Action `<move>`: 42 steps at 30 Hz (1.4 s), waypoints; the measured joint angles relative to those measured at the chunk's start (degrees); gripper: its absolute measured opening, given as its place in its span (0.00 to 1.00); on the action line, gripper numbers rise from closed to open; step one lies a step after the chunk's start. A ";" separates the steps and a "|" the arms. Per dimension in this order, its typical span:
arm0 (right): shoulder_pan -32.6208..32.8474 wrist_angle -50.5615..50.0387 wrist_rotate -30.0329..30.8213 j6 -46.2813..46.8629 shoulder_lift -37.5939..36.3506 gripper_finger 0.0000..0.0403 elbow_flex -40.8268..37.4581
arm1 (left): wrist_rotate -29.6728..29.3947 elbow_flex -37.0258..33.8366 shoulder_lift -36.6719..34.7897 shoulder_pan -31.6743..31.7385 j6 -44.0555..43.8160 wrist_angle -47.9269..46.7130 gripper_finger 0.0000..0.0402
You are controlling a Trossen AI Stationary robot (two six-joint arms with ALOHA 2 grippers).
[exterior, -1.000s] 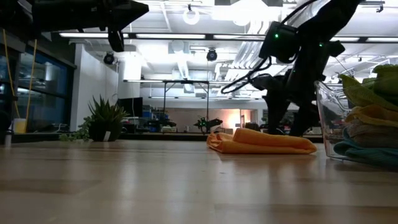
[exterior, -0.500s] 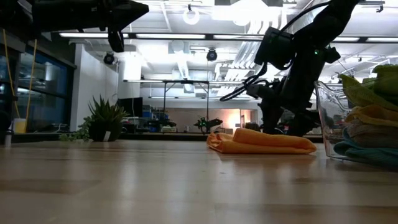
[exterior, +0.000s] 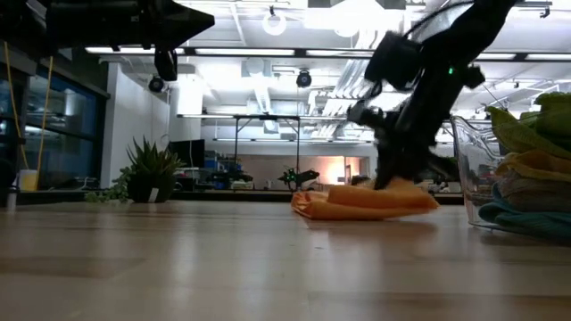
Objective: Fold microfiber towels
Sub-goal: Stack the folded orange microfiber cloth on top of the green microfiber cloth in the transparent bin
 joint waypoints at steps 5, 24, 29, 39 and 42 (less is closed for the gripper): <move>-1.24 -4.67 0.52 -2.84 -8.82 0.01 0.06 | 0.00 0.00 0.00 0.00 -0.22 -0.02 0.00; 10.47 -33.15 1.49 -3.78 -36.16 0.00 19.13 | -5.37 0.00 0.00 0.00 0.49 -1.12 0.00; 18.29 -40.69 1.87 -0.93 -35.56 0.00 27.87 | -5.69 0.00 0.00 0.00 0.51 -1.66 0.00; 42.93 -41.21 11.98 23.14 -34.05 0.00 26.56 | -5.62 0.00 0.00 0.00 0.37 -1.66 0.00; 50.23 -41.04 15.21 32.09 -32.56 0.00 25.12 | -5.62 0.00 0.00 0.00 0.37 -1.66 0.00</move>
